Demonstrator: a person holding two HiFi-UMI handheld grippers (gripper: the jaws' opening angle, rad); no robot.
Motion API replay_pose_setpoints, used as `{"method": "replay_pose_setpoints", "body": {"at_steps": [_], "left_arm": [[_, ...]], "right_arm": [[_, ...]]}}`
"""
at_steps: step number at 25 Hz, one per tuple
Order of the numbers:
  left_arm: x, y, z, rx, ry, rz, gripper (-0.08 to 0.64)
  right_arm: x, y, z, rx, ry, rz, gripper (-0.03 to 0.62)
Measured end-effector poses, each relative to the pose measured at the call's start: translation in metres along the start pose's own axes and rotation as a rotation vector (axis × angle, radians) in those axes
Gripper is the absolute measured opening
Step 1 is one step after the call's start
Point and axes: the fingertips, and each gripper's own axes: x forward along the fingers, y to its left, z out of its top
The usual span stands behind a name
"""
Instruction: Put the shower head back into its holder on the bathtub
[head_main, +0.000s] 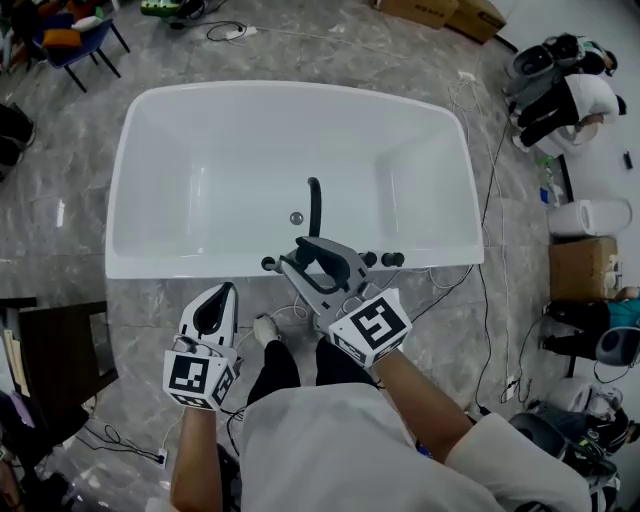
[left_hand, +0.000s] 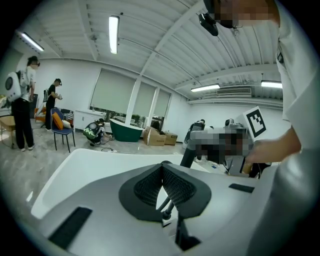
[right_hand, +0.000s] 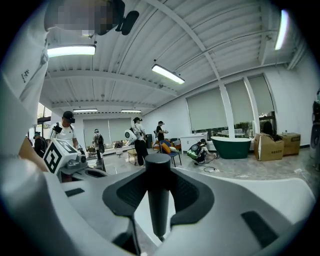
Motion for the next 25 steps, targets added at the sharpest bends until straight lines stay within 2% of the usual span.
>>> {"method": "replay_pose_setpoints", "body": {"at_steps": [5,16,25], "left_arm": [[0.001,0.008,-0.013,-0.004,0.027,0.013,0.011],[0.015,0.029,-0.036,-0.002,0.042,0.036,0.011],[0.027,0.038,-0.059,-0.021,0.055,0.062,0.011]], "right_arm": [[0.014,-0.002,-0.028,0.023,0.041,-0.045,0.146],[0.039,-0.014,-0.096,0.038,0.104,-0.085,0.146],[0.049,-0.02,-0.134,0.074,0.131,-0.1,0.146]]}}
